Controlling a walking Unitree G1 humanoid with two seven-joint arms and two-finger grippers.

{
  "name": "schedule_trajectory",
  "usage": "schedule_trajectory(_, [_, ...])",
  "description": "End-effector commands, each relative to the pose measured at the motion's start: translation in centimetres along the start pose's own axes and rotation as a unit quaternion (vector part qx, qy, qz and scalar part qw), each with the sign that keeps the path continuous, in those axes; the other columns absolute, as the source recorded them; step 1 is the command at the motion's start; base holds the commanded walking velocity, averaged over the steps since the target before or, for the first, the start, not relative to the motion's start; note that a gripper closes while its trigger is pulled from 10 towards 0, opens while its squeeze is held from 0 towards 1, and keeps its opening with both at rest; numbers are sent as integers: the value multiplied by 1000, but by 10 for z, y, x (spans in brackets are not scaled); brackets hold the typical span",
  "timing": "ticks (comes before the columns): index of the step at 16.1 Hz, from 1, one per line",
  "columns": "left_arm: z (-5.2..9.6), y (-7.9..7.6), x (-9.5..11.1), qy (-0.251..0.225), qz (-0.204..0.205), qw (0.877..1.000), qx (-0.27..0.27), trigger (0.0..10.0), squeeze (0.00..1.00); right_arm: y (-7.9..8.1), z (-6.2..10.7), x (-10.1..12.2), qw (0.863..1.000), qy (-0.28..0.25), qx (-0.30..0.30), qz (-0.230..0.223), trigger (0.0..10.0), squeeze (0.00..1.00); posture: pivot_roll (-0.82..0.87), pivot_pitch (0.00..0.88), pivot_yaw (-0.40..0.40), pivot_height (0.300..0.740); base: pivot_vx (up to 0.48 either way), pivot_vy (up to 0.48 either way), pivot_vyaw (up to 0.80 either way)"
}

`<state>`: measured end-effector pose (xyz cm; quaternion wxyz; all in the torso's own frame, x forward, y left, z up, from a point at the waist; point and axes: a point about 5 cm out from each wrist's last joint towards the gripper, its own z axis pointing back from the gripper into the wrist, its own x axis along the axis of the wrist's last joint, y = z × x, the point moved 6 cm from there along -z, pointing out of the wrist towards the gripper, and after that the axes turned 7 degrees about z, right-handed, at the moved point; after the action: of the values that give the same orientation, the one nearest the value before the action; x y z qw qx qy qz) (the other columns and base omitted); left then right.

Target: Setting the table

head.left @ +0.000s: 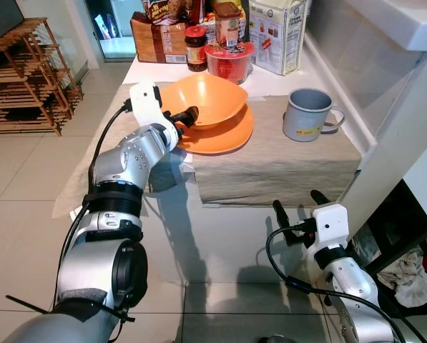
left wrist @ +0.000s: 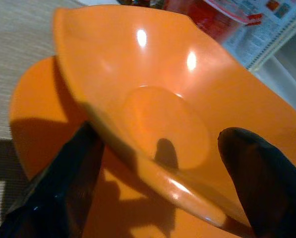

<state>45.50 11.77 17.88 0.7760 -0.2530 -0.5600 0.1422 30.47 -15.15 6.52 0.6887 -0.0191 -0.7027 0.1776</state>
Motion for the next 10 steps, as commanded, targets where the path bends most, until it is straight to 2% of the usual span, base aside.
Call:
schedule_trajectory(1, [-1,3,1,3,0,1000,14,0,0,1,1,0,1000,1,5,5,10000,0,-161,0,61,736,0,0,0])
schedule_trajectory(7, [-2,13,-9,27,19,999,36,0,0,3,0,-2,1000,3,8,6,10000,0,-157,0,60,736,0,0,0])
schedule_trajectory(10, [-3,16,-18,49,11,998,44,0,0,2,1,-2,1000,2,9,7,10000,0,-159,0,59,736,0,0,0])
